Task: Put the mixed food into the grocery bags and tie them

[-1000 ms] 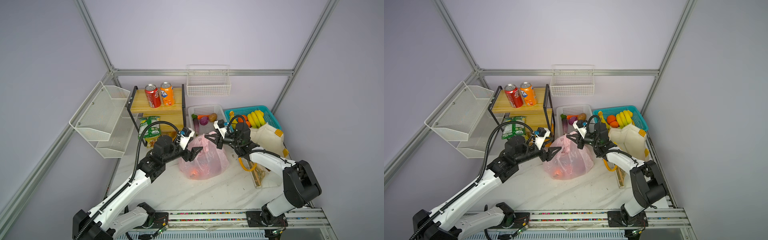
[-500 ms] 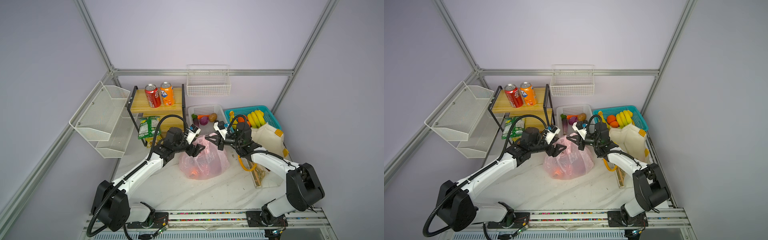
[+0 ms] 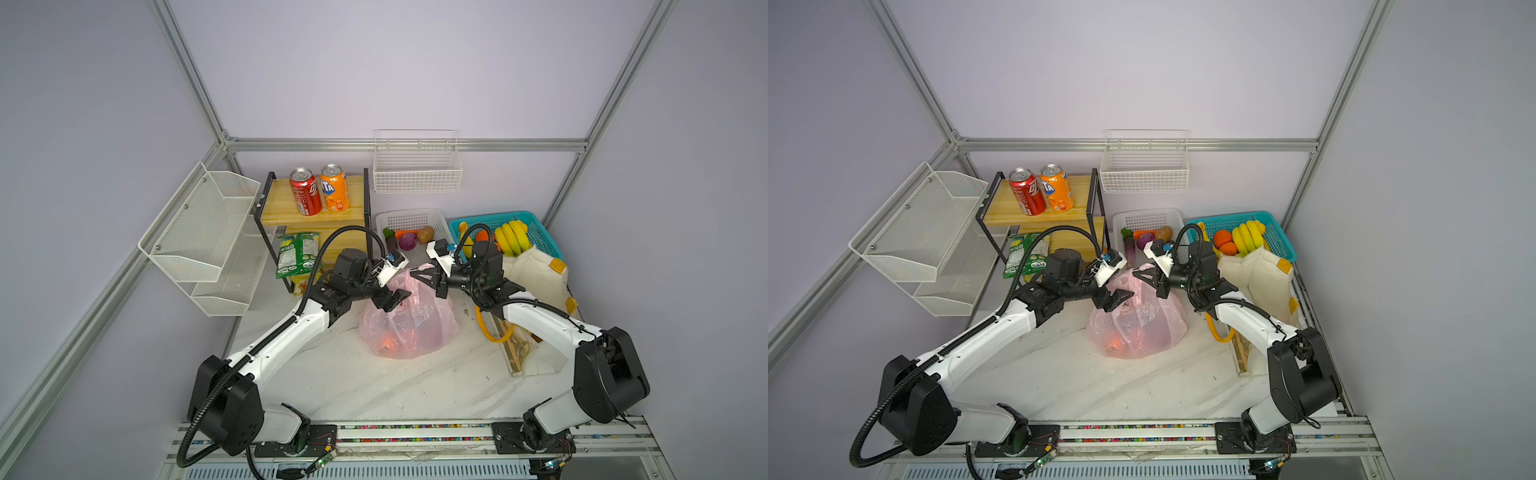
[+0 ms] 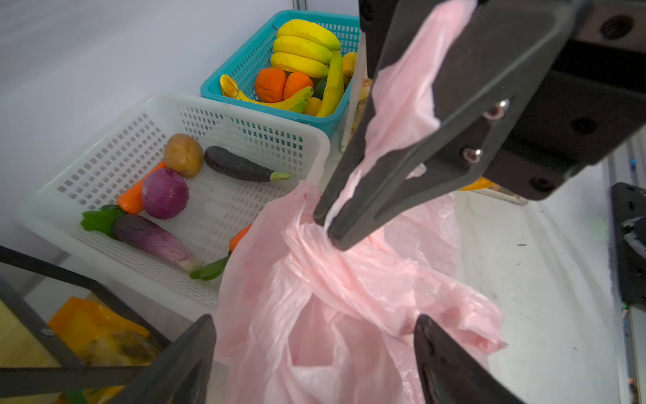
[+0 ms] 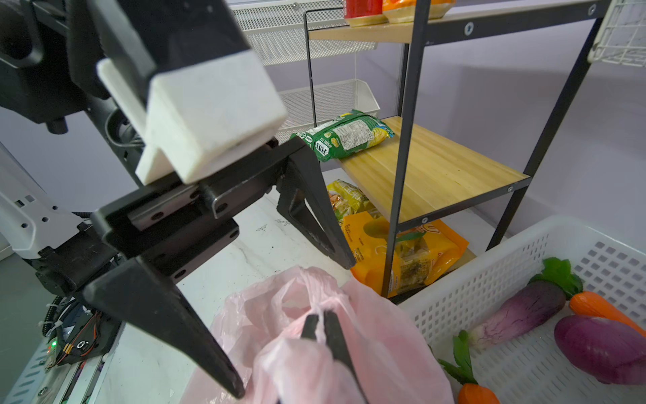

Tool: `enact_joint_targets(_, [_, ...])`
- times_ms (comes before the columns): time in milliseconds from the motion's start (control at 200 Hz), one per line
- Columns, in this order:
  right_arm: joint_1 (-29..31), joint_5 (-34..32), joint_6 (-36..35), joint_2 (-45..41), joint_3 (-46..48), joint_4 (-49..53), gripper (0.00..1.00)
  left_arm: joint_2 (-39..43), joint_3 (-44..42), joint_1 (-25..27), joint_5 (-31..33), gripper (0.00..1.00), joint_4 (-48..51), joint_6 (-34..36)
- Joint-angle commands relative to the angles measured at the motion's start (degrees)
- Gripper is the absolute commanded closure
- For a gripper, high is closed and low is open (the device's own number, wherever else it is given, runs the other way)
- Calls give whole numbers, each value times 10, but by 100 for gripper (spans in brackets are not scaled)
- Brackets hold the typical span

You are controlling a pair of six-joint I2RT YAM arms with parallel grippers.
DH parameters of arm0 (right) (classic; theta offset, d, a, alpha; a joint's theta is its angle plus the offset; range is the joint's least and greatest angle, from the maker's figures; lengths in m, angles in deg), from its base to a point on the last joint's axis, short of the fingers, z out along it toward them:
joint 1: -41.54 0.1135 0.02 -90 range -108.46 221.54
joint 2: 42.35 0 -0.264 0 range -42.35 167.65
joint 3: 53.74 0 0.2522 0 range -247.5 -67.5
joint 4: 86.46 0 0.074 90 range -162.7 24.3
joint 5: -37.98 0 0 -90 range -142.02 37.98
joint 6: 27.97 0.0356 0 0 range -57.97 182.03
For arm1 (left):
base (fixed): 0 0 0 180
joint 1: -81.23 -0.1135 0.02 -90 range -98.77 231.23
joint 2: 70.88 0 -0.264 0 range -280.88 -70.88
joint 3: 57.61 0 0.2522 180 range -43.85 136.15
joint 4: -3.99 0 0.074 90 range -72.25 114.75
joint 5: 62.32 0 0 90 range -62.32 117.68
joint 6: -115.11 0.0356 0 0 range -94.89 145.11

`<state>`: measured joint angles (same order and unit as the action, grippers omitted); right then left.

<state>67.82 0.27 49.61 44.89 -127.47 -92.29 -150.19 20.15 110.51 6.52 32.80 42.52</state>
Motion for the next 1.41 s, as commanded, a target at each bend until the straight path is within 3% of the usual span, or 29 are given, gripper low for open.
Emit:
enact_joint_targets(0, [-2,3,-12,-9,-23,23,99,5,11,10,56,12,0,66])
enact_joint_targets(275, [-3,4,-5,-1,-30,29,99,-12,4,34,118,15,-35,93])
enact_joint_targets(550, [-3,1,-21,-4,-31,47,99,-10,-11,44,171,30,-66,102])
enact_joint_targets(685, [-3,-3,-19,-3,-36,48,99,-5,-21,44,129,22,-51,106])
enact_joint_targets(790, [-2,-3,-19,-4,-37,48,100,-11,-29,44,137,18,-45,119])
enact_joint_targets(1040, [-2,-3,-18,-2,-40,53,100,-40,-21,45,166,18,-48,137])
enact_joint_targets(1210, [-2,-3,-33,-1,-39,61,100,-31,-24,45,179,33,-93,108])
enact_joint_targets(1400, [-2,-9,-57,-7,-30,66,100,29,-88,45,141,54,-204,24])
